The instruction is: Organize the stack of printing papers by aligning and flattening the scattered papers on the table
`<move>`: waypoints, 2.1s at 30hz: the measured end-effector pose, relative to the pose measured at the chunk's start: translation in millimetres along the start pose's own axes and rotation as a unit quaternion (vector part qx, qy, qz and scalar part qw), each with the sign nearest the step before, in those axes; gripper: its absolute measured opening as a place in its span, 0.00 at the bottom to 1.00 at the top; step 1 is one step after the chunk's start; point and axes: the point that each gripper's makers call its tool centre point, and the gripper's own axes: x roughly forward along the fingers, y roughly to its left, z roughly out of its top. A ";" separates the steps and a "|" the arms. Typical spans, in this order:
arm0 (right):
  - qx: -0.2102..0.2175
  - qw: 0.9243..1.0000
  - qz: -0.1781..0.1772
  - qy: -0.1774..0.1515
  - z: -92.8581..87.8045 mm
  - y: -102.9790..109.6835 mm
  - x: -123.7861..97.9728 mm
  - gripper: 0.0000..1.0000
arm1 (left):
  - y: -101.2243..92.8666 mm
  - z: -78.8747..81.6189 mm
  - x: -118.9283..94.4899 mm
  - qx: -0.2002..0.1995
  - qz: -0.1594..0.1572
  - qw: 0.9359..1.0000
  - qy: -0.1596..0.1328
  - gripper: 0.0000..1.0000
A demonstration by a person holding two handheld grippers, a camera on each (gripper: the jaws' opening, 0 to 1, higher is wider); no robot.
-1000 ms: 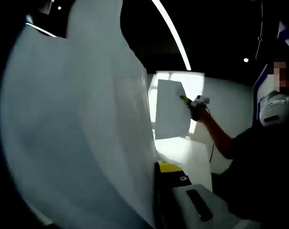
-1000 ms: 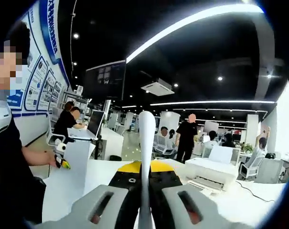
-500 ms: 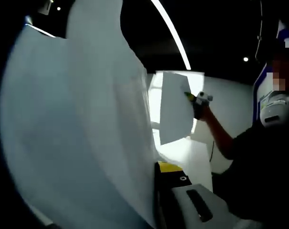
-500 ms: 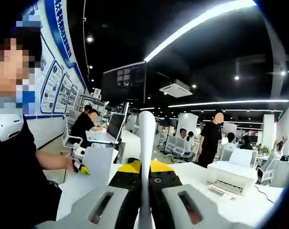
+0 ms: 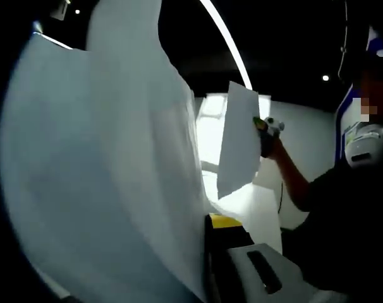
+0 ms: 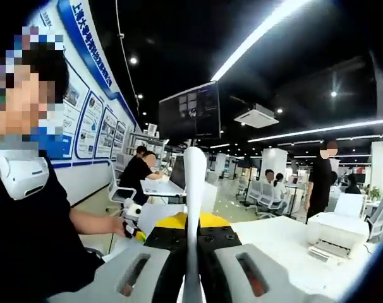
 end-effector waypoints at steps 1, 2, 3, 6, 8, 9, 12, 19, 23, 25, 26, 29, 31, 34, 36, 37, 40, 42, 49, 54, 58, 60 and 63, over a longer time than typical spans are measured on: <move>0.007 1.000 0.010 0.000 -1.2 3.4 3.3 0.00 | -0.1 0.0 0.0 0.000 0.000 1.000 0.000 0.06; 0.014 1.000 0.017 0.001 -2.3 6.0 6.4 0.00 | -0.1 -0.1 0.0 0.000 0.000 1.000 0.000 0.06; 0.014 1.000 0.020 0.002 -3.3 7.1 9.5 0.00 | -0.2 -0.1 0.0 0.001 0.000 1.000 0.000 0.06; 0.020 0.999 0.030 0.012 -9.0 10.6 19.7 0.00 | -0.7 -0.1 0.0 0.001 -0.001 1.000 0.000 0.06; 0.028 0.999 0.045 0.013 -10.8 14.7 26.3 0.00 | -0.8 -0.1 0.0 0.001 -0.001 1.000 0.000 0.06; 0.028 0.998 0.048 0.015 -12.3 15.8 29.7 0.00 | -0.8 -0.1 0.0 0.001 -0.001 1.000 0.000 0.06; 0.034 0.998 0.056 0.025 -19.1 16.3 39.6 0.00 | -0.8 0.0 -0.2 0.001 -0.002 1.000 0.000 0.06; 0.059 0.995 0.073 0.036 -33.9 18.5 61.4 0.00 | -0.7 0.0 -0.4 0.002 -0.003 1.000 0.001 0.06; 0.052 0.994 0.076 0.053 -45.1 19.8 75.6 0.00 | -0.5 0.3 -0.7 0.002 -0.003 1.000 0.001 0.06; 0.046 0.994 0.075 0.061 -50.7 19.7 83.5 0.00 | -0.5 0.5 -0.8 0.001 -0.003 1.000 0.001 0.06; 0.044 0.994 0.075 0.064 -53.4 19.5 87.5 0.00 | -0.4 0.8 -1.0 0.001 -0.003 1.000 0.000 0.06; 0.031 0.994 0.073 0.075 -62.8 17.6 99.4 0.00 | 0.1 1.5 -1.3 -0.002 -0.004 1.000 -0.001 0.06; 0.028 0.994 0.074 0.081 -68.6 17.0 107.1 0.00 | 0.5 1.9 -1.5 -0.004 -0.003 1.000 -0.002 0.06; 0.017 0.993 0.079 0.084 -74.5 17.3 115.3 0.00 | 1.3 2.2 -1.8 -0.006 -0.002 1.000 -0.002 0.06; 0.014 0.993 0.077 0.088 -77.8 15.7 119.0 0.00 | 1.4 2.3 -1.9 -0.008 -0.003 1.000 -0.002 0.06; 0.013 0.993 0.075 0.089 -79.3 13.6 120.4 0.00 | 1.5 2.4 -1.9 -0.008 -0.004 1.000 -0.003 0.06; 0.010 0.993 0.065 0.093 -85.1 10.7 124.9 0.00 | 1.5 2.8 -2.2 -0.009 -0.005 1.000 -0.004 0.06; 0.007 0.993 0.060 0.097 -89.4 9.1 127.3 0.00 | 1.7 3.1 -2.4 -0.009 -0.005 1.000 -0.005 0.06; -0.071 0.991 0.015 0.115 -108.2 12.9 141.7 0.00 | 2.7 3.6 -2.4 -0.011 -0.004 1.000 -0.008 0.06; -0.091 0.990 -0.001 0.112 -112.0 17.9 150.4 0.00 | 4.2 3.7 -2.2 -0.015 -0.002 1.000 -0.009 0.07; -0.106 0.988 -0.020 0.112 -112.8 16.9 156.2 0.00 | 5.7 4.4 -2.5 -0.017 -0.001 1.000 -0.012 0.07; -0.106 0.988 -0.014 0.111 -114.2 21.5 160.8 0.00 | 5.1 4.5 -1.9 -0.017 -0.001 1.000 -0.013 0.07; -0.118 0.986 -0.020 0.119 -115.6 22.7 166.0 0.00 | 3.2 4.8 -1.1 -0.020 -0.004 1.000 -0.015 0.08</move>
